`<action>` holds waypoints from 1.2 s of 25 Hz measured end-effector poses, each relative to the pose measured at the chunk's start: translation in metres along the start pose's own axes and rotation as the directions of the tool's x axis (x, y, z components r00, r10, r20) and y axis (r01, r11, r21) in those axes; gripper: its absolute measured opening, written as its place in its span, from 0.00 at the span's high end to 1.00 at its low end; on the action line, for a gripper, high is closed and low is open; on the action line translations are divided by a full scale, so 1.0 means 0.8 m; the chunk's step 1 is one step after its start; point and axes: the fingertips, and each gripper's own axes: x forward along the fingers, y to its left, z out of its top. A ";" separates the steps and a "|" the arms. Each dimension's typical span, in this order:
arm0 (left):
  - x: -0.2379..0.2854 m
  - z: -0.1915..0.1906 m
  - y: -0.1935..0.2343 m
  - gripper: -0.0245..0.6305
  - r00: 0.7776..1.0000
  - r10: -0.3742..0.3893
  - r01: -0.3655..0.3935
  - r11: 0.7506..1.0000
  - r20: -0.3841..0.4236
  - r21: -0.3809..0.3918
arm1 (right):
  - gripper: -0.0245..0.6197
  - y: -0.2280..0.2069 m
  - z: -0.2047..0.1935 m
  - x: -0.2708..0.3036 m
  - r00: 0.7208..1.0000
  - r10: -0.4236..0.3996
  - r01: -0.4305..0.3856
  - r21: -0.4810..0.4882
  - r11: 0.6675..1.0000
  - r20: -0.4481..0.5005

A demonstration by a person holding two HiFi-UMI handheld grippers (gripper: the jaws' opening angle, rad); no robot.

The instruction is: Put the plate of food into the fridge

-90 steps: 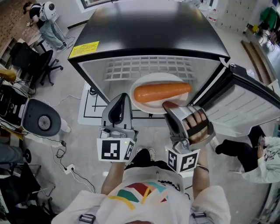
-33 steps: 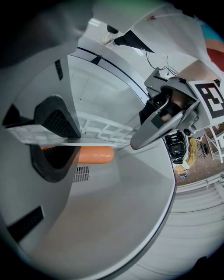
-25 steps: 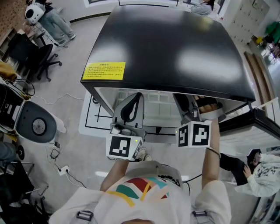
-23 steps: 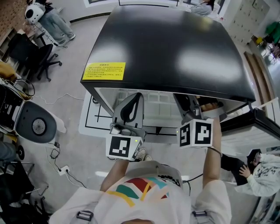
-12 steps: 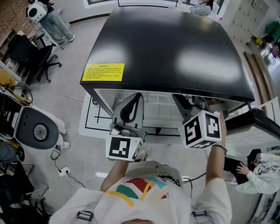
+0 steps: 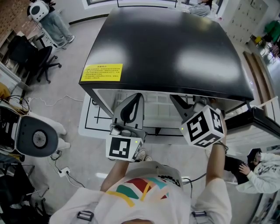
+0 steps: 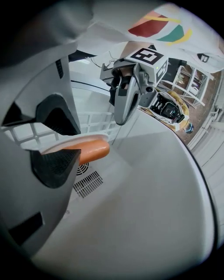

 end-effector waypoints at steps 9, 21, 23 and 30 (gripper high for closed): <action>-0.003 0.001 0.000 0.95 1.000 0.009 -0.009 1.000 -0.002 0.008 | 0.85 0.007 -0.011 -0.002 0.998 0.063 -0.063 0.107 0.992 0.007; -0.004 0.004 -0.005 0.95 1.000 0.014 -0.014 0.999 0.001 0.031 | 0.82 0.028 -0.012 0.002 0.983 0.182 -0.184 0.246 0.951 0.034; -0.005 0.004 -0.005 0.95 1.000 0.014 -0.014 0.999 -0.001 0.031 | 0.82 0.027 -0.013 0.001 0.982 0.183 -0.187 0.264 0.946 0.040; -0.007 0.008 -0.007 0.95 1.000 0.012 -0.012 1.000 0.004 0.015 | 0.80 0.023 -0.015 0.001 0.987 0.156 -0.163 0.360 0.919 0.049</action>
